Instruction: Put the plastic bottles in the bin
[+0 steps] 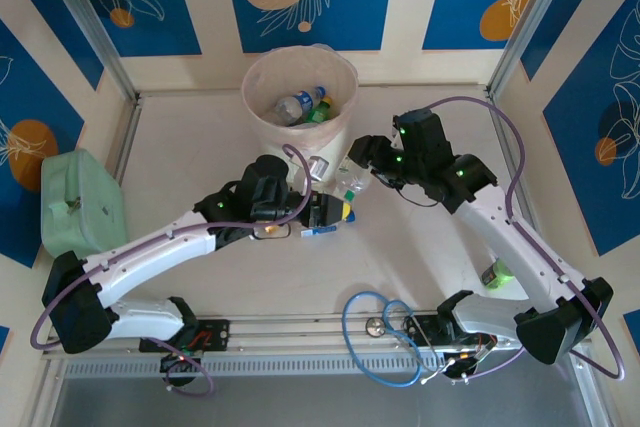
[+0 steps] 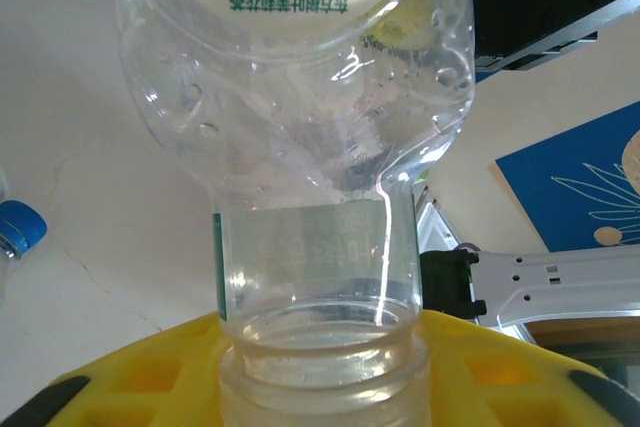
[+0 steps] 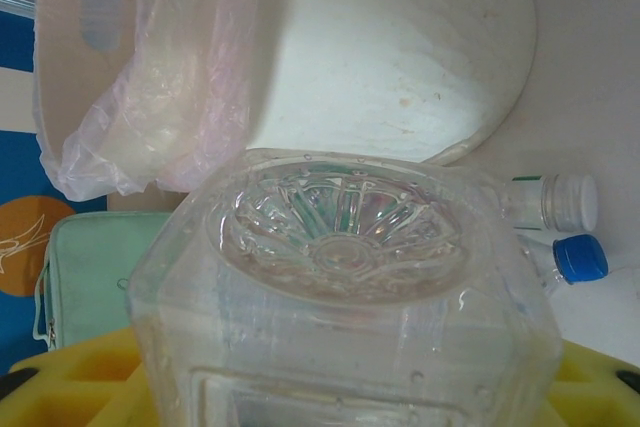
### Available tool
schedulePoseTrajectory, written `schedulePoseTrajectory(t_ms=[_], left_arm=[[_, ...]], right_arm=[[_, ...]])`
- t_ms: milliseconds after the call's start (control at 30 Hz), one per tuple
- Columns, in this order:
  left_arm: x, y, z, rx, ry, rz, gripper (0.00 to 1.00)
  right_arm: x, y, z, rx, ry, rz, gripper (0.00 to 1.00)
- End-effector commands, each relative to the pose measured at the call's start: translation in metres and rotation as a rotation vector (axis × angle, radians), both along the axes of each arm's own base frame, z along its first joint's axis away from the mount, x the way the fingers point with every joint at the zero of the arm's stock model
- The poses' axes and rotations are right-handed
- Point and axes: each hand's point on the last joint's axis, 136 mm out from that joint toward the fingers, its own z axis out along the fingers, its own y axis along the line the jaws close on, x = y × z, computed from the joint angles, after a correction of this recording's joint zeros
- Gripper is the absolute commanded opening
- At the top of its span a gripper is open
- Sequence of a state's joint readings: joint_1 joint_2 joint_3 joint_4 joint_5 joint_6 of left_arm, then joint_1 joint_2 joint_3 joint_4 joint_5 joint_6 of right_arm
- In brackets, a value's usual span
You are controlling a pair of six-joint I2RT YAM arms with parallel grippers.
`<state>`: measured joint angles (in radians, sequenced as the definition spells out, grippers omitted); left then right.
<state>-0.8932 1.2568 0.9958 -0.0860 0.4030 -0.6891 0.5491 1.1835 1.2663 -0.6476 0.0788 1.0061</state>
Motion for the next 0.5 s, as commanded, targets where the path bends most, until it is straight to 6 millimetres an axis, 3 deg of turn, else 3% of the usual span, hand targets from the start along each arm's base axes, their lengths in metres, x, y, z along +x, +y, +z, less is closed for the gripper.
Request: schedulePoseTrajectory(t_ms=[0, 167, 267, 333, 467], left_arm=[[0.000, -0.008, 0.019, -0.044, -0.053, -0.029, 0.35], [0.003, -0.003, 0.020, -0.026, -0.074, 0.001, 0.25], [0.005, -0.001, 0.021, -0.013, -0.091, 0.009, 0.23], [0.005, 0.002, 0.023, 0.003, -0.108, 0.013, 0.22], [0.007, 0.010, 0.032, 0.040, -0.157, 0.030, 0.21]], right_arm=[[-0.003, 0.013, 0.020, 0.060, -0.025, 0.033, 0.57], [-0.004, 0.011, 0.023, 0.060, -0.034, 0.030, 0.59], [-0.005, 0.006, 0.025, 0.047, -0.042, 0.018, 0.73], [-0.004, -0.006, 0.027, 0.028, -0.051, -0.009, 0.85], [-0.003, -0.049, 0.038, 0.005, -0.086, -0.104, 0.93]])
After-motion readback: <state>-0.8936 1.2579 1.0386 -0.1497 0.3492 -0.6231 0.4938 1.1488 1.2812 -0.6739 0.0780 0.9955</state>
